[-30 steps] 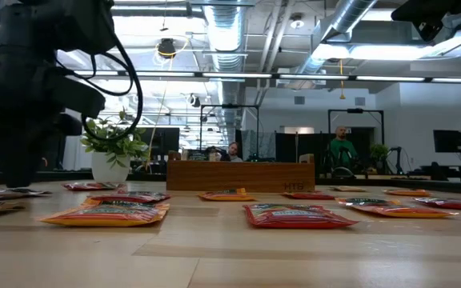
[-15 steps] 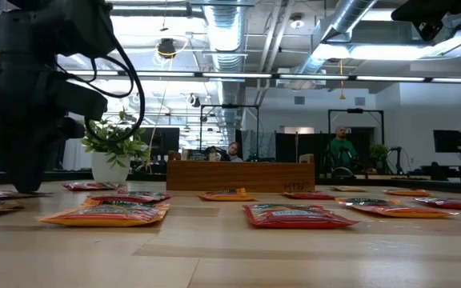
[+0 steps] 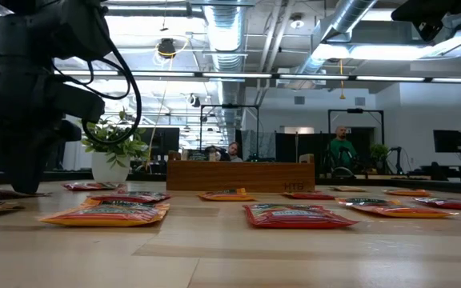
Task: Pick & Place Tea
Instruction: Put the brown tea bag into the left of the wooden organizer
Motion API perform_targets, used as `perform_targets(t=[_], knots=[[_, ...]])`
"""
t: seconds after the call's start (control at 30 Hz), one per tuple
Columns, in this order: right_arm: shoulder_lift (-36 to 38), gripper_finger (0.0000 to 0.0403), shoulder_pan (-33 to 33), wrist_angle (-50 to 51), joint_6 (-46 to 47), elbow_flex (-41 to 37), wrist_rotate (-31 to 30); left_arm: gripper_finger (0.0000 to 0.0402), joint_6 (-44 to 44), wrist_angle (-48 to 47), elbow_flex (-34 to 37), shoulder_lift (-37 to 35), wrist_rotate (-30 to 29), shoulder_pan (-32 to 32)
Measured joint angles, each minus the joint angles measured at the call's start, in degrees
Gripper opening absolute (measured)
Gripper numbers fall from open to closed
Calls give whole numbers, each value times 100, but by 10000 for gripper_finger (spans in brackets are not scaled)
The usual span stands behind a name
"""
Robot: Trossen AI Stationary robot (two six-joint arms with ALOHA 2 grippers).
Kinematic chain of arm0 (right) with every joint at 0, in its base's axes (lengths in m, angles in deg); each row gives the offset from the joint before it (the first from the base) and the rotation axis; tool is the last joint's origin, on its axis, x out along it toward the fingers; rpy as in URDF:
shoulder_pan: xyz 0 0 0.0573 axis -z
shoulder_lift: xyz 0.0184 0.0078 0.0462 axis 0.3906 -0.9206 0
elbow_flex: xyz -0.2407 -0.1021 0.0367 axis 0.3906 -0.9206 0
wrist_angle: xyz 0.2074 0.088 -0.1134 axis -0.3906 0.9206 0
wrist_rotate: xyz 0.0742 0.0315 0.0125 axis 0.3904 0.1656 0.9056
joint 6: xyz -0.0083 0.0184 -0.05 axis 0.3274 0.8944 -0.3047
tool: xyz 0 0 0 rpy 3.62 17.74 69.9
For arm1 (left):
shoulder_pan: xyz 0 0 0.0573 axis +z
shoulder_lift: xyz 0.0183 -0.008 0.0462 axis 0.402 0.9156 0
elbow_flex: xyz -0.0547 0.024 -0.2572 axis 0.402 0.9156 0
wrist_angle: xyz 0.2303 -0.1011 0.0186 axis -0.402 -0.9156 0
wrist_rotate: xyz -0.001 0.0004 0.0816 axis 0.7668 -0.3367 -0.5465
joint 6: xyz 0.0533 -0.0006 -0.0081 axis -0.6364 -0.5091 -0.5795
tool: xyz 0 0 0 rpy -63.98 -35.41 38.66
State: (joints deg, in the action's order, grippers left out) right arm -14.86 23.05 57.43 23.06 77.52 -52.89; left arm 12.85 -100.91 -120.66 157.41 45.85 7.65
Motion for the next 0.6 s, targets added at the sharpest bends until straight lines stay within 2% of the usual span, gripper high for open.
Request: perform_targets(t=[0.3,0.6], knots=[[0,0,2,0,1,0,0,44,89,43,10,4,101,0],[0,0,2,0,0,0,2,2,435,120,12,11,177,2]])
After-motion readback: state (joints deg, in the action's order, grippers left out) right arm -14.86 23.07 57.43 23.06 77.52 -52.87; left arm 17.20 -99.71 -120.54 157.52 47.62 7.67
